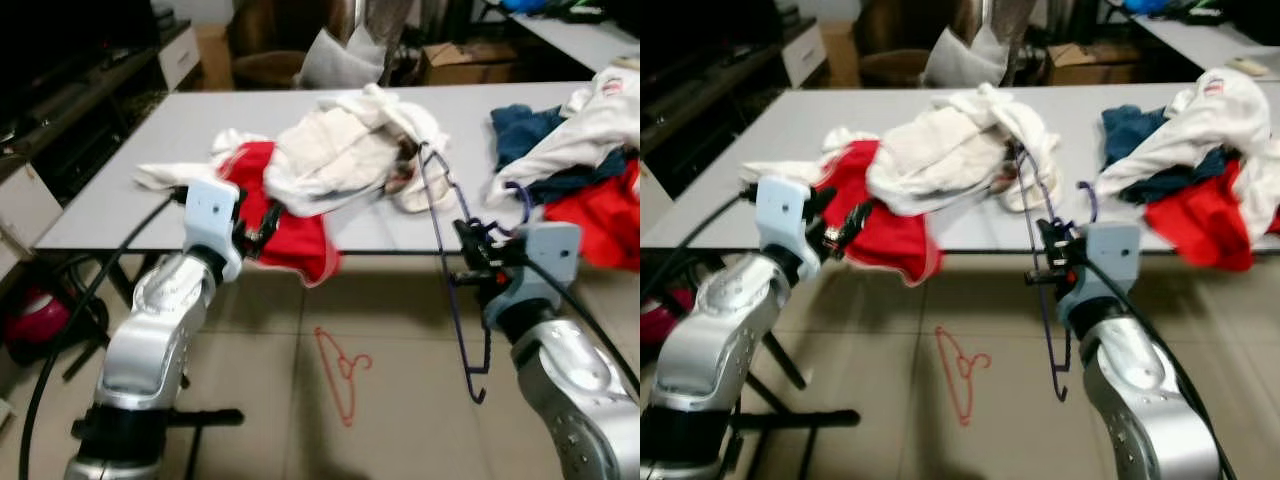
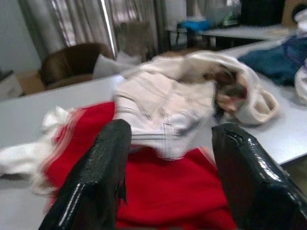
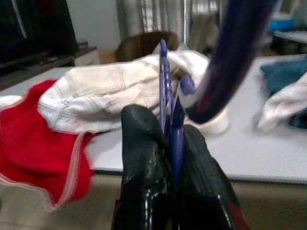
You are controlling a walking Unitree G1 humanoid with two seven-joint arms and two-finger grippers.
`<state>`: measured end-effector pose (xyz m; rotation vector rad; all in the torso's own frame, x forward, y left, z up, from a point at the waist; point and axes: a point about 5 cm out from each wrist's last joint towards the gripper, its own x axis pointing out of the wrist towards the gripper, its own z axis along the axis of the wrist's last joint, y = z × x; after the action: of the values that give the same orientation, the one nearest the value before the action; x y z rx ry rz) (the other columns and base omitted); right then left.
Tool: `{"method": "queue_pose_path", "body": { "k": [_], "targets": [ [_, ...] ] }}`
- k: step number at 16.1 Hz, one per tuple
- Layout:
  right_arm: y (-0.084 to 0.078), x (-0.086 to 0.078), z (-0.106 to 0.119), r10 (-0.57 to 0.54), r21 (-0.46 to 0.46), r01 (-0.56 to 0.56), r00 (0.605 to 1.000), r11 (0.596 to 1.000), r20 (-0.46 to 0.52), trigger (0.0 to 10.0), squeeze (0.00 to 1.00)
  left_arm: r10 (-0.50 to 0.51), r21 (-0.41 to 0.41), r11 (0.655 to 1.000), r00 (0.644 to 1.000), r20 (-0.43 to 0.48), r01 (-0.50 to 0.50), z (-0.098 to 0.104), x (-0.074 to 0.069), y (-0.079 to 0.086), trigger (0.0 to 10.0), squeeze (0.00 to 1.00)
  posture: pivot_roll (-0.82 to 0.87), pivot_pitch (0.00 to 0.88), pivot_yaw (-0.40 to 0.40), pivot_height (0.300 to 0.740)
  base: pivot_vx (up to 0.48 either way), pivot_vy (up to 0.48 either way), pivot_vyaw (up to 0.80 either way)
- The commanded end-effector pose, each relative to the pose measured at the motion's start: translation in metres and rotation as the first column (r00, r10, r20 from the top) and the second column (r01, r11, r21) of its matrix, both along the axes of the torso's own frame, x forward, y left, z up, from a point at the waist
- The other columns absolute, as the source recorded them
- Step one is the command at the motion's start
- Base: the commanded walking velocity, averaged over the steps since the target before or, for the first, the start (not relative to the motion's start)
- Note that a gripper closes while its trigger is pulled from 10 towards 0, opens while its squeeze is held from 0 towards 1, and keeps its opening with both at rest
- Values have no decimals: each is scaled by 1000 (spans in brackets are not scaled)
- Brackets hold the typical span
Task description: Hang hanger
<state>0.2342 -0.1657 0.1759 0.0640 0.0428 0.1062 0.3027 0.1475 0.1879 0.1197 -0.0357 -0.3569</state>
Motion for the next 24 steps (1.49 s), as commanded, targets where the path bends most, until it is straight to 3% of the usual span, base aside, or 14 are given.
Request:
{"method": "queue_pose_path", "body": {
  "k": [1, 4, 5, 9, 14, 20, 24],
  "targets": [
    [0, -1, 3, 2, 23, -2, 1000, 1000, 14, 10000, 0, 19, 27, 999, 1000, -10, -19, -3, -1, 6, 10000, 0, -210, 0, 63, 740, 0, -480, -800],
    [-4, 0, -2, -15, 49, 14, 1000, 999, 10, 10000, 0, 36, 5, 999, 999, -36, -36, -9, -3, 9, 10000, 0, -205, 0, 57, 740, 0, 0, -800],
    [-3, 1, -4, -11, 81, 10, 1000, 997, 9, 10000, 0, 40, 14, 999, 998, -42, -40, -10, -3, 11, 10000, 0, -200, 0, 52, 740, 0, 0, 0],
    [-2, 1, -7, -3, 71, 3, 1000, 997, 4, 10000, 0, 37, 10, 999, 999, -39, -36, -12, -3, 13, 10000, 0, -200, 0, 50, 740, 0, 0, 0],
    [-6, 2, -10, -7, 72, 7, 1000, 997, -3, 10000, 0, -5, -19, 1000, 999, -37, 5, -11, -3, 5, 10000, 0, -206, 0, 54, 740, 169, 0, -746],
    [-14, -6, -16, -35, 40, 37, 999, 999, -29, 10000, 0, -52, -70, 996, 996, -71, 47, -22, -8, -9, 10000, 0, -218, 0, 53, 740, 316, 0, 0],
    [-18, -7, -14, -31, 4, 31, 999, 1000, -13, 10000, 0, -90, -51, 995, 993, -81, 86, -31, -13, -18, 10000, 0, -222, 0, 48, 740, 332, 0, -400]
  ]
}}
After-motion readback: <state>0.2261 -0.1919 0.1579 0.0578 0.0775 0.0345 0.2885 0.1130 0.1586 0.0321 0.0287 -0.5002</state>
